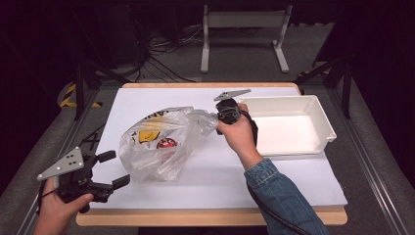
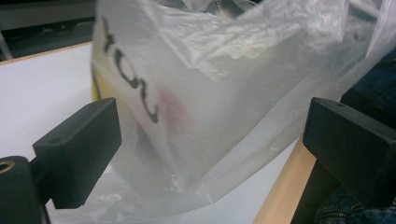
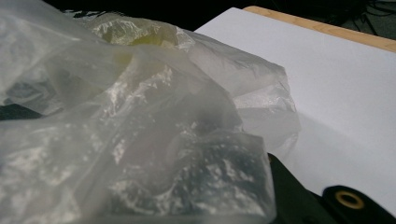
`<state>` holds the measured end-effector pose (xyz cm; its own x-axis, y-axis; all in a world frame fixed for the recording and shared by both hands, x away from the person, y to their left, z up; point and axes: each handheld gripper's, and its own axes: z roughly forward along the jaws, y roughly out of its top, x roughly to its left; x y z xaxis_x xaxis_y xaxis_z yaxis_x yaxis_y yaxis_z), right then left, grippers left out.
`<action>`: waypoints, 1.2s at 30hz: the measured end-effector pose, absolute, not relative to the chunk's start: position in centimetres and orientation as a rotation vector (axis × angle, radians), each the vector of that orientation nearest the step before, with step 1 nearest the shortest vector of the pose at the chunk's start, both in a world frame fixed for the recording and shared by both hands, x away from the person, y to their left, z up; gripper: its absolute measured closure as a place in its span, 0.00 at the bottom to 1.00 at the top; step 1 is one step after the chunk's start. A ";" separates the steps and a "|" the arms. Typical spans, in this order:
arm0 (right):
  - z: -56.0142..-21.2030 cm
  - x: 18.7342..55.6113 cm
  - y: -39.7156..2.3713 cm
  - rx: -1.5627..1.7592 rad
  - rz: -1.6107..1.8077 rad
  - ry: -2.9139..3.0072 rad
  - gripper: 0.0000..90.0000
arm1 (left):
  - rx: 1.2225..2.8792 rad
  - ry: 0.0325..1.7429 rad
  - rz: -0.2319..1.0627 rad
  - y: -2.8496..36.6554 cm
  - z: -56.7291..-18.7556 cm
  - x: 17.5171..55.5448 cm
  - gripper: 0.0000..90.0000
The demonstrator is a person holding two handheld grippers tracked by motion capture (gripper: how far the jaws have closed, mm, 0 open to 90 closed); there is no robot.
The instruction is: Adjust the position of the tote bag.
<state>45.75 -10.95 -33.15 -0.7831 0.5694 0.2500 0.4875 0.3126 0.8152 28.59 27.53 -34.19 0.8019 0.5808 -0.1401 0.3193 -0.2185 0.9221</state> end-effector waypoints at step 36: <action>-34.4 42.6 -13.9 0.944 1.443 2.375 0.20 | 1.572 0.953 0.502 30.6 -36.5 36.5 1.00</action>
<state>42.63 -13.93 -34.41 -0.7740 0.6160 0.1465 0.4138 0.3169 0.8534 36.53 30.64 -36.46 0.5756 0.7969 -0.1835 0.2995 0.0033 0.9541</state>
